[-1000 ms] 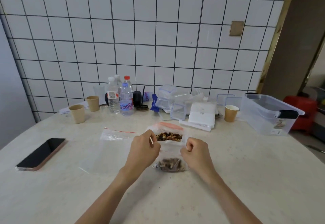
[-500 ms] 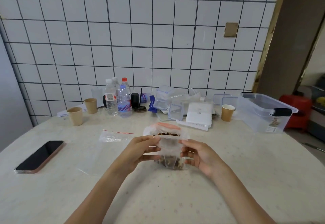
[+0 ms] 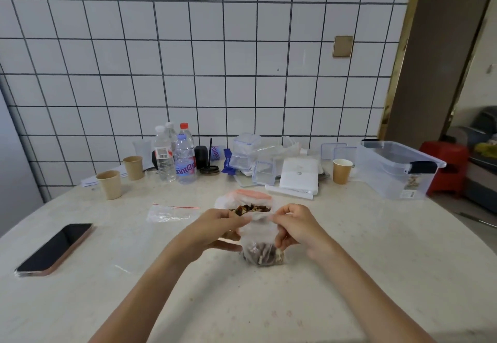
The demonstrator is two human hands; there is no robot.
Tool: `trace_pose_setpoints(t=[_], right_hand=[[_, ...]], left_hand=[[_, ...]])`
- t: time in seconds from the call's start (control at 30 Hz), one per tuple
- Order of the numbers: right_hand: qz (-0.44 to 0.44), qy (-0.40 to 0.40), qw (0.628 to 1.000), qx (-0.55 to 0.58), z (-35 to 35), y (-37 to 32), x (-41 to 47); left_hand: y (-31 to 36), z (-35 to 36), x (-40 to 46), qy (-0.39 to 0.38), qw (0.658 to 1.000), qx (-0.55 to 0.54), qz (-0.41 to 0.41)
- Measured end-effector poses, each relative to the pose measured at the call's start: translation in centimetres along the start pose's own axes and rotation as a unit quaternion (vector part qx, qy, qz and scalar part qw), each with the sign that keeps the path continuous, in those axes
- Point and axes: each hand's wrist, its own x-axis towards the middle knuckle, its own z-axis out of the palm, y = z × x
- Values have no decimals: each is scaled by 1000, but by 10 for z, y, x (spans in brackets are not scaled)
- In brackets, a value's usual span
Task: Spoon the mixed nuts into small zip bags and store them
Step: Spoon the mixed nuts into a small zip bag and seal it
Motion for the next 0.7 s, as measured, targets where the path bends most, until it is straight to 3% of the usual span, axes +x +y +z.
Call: trace_pose_setpoints(t=[0.13,0.2,0.37,0.53,0.7], right_hand=[[133,-48,978,153,-14,3,-2],[160,-57,969,178,-19,10,-2],[132,-76,975,160,-22,22,-2],[93,-106,977,163,-22,17,-3],[25,-132,987,92,-22,12,-3]], left_hand=[[-6,-4,-3,-47,998,-45,-20],[-9,-5,-4,-56,998,-38,-13],[-9,-1,-9,-47,997,-63,18],[-5,7,-8,16,993,-104,47],[1,11,-6,70,991,-95,68]])
